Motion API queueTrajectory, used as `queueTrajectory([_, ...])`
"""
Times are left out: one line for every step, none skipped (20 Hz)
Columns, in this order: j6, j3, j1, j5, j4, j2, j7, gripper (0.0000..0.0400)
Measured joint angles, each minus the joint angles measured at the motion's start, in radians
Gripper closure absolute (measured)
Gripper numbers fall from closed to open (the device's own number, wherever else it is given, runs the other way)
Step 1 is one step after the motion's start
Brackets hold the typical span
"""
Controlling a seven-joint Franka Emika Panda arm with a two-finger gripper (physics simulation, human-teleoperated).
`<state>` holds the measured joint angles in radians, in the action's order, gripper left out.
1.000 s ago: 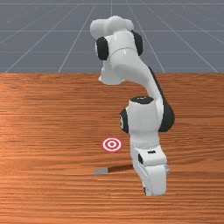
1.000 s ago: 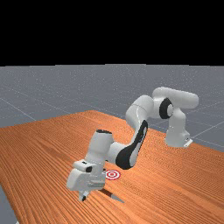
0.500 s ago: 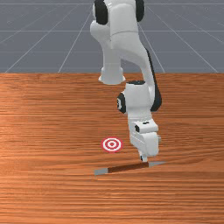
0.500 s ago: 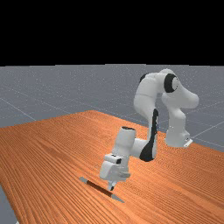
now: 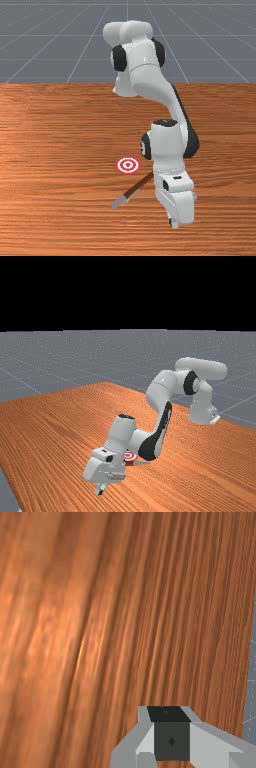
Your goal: Pick up the pen and put it to the marker
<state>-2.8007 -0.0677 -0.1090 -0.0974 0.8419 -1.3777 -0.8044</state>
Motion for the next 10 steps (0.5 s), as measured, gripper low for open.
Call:
queueTrajectory([0.0, 0.0, 0.0, 0.0, 0.0, 0.0, 0.0, 0.04])
queueTrajectory([0.0, 0.0, 0.0, 0.0, 0.0, 0.0, 0.0, 0.04])
queueTrajectory([0.041, 0.057, -0.028, -0.023, -0.089, -0.045, 0.037, 0.04])
queueTrajectory([0.032, 0.048, -0.023, -0.02, -0.077, -0.039, 0.027, 0.04])
queueTrajectory([-0.077, 0.024, -0.008, -0.009, 0.029, 0.012, 0.016, 0.04])
queueTrajectory([-0.215, 0.087, -0.038, 0.003, 0.146, 0.085, 0.048, 0.04])
queueTrajectory([-0.21, 0.086, -0.038, -0.003, 0.235, 0.182, 0.051, 0.04])
queueTrajectory([-0.196, 0.086, -0.037, -0.008, 0.298, 0.273, 0.053, 0.04])
queueTrajectory([-0.167, 0.081, -0.034, -0.014, 0.339, 0.356, 0.054, 0.04])
queueTrajectory([-0.084, 0.046, -0.014, -0.021, 0.343, 0.419, 0.042, 0.04])
